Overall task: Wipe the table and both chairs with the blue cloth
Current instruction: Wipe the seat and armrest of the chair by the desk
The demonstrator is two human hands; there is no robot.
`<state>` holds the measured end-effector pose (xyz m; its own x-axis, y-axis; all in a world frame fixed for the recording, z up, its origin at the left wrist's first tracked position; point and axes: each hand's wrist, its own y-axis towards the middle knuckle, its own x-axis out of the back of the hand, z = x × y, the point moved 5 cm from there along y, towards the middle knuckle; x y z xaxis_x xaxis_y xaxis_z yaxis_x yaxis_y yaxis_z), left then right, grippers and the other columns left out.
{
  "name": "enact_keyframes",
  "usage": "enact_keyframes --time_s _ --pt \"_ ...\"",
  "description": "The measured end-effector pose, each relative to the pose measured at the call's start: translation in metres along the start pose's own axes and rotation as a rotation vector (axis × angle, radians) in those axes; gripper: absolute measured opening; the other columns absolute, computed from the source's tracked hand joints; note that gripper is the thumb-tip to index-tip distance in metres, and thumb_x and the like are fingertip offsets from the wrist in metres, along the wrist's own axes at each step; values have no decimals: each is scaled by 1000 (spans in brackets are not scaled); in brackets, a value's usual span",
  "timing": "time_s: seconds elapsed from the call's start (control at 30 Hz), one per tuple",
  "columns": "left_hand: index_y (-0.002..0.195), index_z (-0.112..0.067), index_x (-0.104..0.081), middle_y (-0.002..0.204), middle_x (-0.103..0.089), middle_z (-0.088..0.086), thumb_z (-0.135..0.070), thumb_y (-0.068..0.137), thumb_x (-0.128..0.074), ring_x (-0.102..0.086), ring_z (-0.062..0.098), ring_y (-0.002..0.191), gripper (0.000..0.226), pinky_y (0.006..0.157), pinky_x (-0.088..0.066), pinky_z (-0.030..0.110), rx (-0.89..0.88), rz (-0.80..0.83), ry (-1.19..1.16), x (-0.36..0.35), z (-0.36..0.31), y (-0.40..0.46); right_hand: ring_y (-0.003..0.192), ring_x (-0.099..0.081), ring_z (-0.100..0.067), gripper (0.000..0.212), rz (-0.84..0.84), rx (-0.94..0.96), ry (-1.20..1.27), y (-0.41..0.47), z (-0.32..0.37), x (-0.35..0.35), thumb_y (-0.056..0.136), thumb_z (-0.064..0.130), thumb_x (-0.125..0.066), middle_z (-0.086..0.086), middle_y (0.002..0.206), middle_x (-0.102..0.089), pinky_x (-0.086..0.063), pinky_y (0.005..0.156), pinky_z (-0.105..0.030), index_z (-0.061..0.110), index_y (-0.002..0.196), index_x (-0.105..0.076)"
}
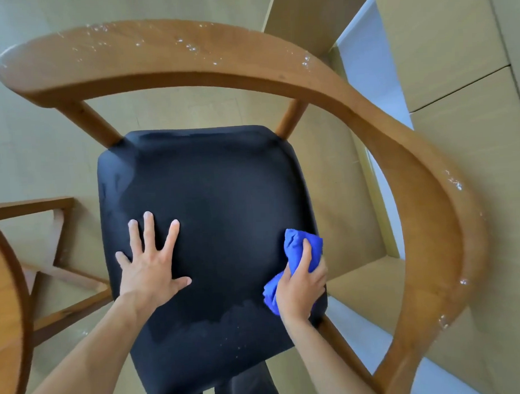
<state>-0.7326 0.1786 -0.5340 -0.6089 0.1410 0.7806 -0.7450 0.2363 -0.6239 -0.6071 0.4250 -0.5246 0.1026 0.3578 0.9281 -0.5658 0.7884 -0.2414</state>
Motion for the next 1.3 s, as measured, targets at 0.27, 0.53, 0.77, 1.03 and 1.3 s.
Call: enact_keyframes --time_s 0.27,0.53,0.77,1.03,1.3 --pt "149 -31 16 151 33 15 -71 71 -64 23 42 140 119 104 -33 60 -37 5 -15 -3 1 1 120 -41 -38 51 55 -209 34 83 -3 3 96 20 -45 -17 136 -41 -35 101 -46 30 143 -31" --pt "152 -32 2 156 24 7 -50 85 -63 19 34 144 95 103 -41 50 -136 -10 -76 4 19 -6 95 -49 -46 65 -30 19 -22 -57 47 -29 75 2 -67 -28 130 -43 -43 80 -48 18 134 -46" --pt "150 -25 -26 161 2 -3 7 88 -45 4 18 148 72 95 -49 42 -276 -66 -242 5 61 -5 96 -53 -31 76 343 789 -188 -174 107 -70 59 18 -76 -16 129 -37 -51 81 -37 27 128 -47" --pt "151 -36 3 155 29 7 -58 78 -66 26 33 142 102 108 -28 60 -149 31 -105 -15 30 -25 100 -50 -29 53 680 1817 -502 -177 41 -62 68 12 -70 -15 131 -42 -43 84 -36 35 113 -56" --pt "151 -33 9 151 35 12 -56 75 -71 29 38 140 113 110 -27 62 -116 21 -36 -22 24 -26 91 -57 -31 66 619 1549 -749 22 -19 25 47 -10 -56 -11 117 -40 -52 73 -40 27 102 -46"
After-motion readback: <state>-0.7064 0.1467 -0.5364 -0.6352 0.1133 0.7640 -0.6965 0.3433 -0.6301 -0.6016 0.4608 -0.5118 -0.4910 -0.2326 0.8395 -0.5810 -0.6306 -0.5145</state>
